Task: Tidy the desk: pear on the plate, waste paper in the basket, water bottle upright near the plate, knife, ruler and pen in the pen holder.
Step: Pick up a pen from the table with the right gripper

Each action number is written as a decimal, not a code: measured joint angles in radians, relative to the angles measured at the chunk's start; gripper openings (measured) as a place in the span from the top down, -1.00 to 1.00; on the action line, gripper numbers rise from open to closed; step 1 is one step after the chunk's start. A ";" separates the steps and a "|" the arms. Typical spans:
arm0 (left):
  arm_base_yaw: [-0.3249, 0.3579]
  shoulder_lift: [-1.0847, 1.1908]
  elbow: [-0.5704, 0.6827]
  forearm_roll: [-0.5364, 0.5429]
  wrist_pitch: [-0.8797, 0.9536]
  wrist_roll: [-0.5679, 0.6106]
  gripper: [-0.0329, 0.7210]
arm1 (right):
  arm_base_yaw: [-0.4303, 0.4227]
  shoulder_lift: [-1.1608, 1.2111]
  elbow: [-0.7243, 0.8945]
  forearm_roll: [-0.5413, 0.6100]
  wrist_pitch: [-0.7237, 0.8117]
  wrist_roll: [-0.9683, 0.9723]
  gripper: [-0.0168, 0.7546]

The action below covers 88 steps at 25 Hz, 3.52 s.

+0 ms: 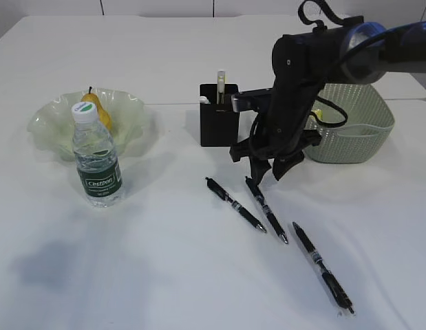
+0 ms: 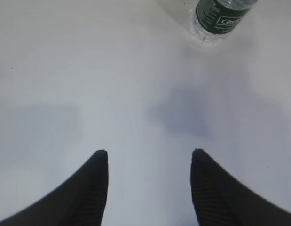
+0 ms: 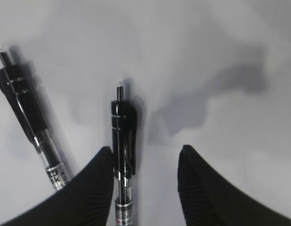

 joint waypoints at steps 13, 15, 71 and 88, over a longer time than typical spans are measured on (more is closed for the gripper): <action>-0.001 0.000 0.000 -0.003 -0.029 0.000 -0.13 | 0.004 0.016 -0.032 0.025 0.018 -0.010 0.08; -0.001 0.000 0.000 -0.003 -0.032 0.000 -0.13 | 0.011 0.016 -0.032 0.025 0.025 -0.016 0.08; 0.000 0.000 0.000 -0.003 -0.059 0.000 -0.13 | 0.040 0.050 -0.032 -0.014 0.022 0.012 0.08; 0.000 0.000 0.000 -0.003 -0.083 0.000 -0.13 | 0.047 0.050 -0.032 -0.013 0.004 0.012 0.08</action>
